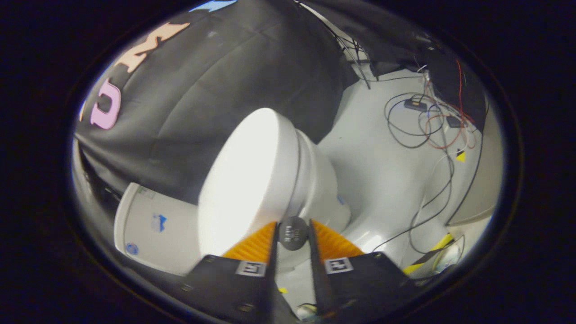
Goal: Open the toilet lid.
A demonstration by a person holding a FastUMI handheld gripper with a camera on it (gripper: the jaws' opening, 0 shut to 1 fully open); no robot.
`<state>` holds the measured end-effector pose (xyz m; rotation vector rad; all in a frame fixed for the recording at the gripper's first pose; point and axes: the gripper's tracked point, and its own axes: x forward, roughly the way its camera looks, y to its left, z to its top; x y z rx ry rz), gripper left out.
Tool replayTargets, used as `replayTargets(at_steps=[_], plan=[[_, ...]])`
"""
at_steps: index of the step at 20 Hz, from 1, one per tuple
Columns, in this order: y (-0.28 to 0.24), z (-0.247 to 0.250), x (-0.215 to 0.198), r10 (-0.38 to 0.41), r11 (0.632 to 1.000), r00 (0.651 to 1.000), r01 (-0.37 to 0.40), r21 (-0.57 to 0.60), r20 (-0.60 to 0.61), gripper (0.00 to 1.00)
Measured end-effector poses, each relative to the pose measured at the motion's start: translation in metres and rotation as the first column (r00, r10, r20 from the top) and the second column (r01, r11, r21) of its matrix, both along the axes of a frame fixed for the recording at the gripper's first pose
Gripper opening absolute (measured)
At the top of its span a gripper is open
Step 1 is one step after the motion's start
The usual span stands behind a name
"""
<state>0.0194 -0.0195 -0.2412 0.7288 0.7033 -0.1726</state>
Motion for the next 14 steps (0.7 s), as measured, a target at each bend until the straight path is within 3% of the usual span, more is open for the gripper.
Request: replayTargets(at_steps=[1,4,6,8,14], plan=[[0.002,0.003,0.001,-0.029,0.998,1.000,0.028,0.049,0.012,0.24],[0.004,0.010,0.003,-0.070,0.979,0.996,0.058,0.195,0.058,0.22],[-0.011,0.012,-0.012,-0.103,0.975,0.994,0.095,0.203,0.028,0.22],[-0.008,0.004,0.001,-0.121,0.956,0.991,0.102,0.274,0.054,0.01],[-0.003,0.007,-0.002,-0.104,0.962,0.993,0.085,0.261,0.061,0.01]])
